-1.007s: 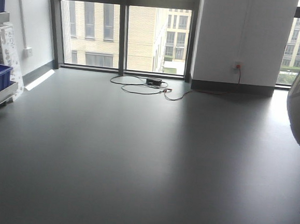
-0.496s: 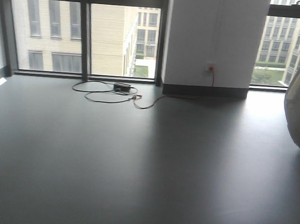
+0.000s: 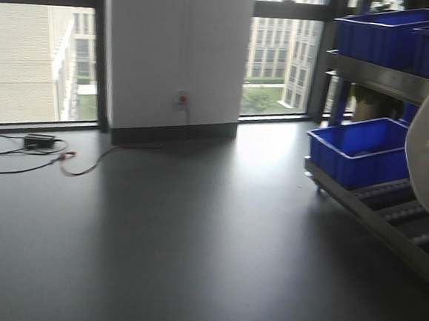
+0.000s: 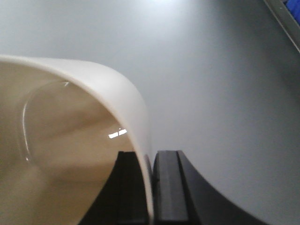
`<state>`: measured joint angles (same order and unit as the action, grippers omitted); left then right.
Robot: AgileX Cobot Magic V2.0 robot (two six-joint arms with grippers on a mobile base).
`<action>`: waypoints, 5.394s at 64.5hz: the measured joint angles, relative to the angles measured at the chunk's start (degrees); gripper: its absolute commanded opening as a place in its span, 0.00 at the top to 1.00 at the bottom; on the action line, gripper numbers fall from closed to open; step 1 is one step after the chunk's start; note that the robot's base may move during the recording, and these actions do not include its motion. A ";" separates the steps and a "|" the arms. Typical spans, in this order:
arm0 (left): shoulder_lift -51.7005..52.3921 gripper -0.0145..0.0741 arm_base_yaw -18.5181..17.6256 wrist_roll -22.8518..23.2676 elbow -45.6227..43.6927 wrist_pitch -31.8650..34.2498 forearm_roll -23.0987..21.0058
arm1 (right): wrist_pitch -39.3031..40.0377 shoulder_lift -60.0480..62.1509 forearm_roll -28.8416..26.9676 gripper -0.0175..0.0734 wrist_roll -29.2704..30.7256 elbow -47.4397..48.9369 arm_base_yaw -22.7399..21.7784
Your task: Move white bin to right shelf second layer
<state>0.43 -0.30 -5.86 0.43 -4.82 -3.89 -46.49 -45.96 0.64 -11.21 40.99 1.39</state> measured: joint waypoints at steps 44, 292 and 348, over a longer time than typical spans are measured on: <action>0.00 0.74 0.00 0.00 0.00 0.00 0.00 | 0.00 0.00 0.00 0.72 0.00 0.00 0.00; 0.00 0.74 0.00 0.00 0.00 0.11 0.00 | -2.45 -12.17 -8.32 0.34 1.24 -1.17 0.00; 0.00 0.74 0.00 0.00 0.00 0.11 0.00 | -10.93 16.85 -7.92 0.75 6.76 -1.17 0.00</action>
<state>0.43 -0.30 -5.86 0.43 -4.71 -3.89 -57.42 -29.11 -7.28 -4.45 39.81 1.39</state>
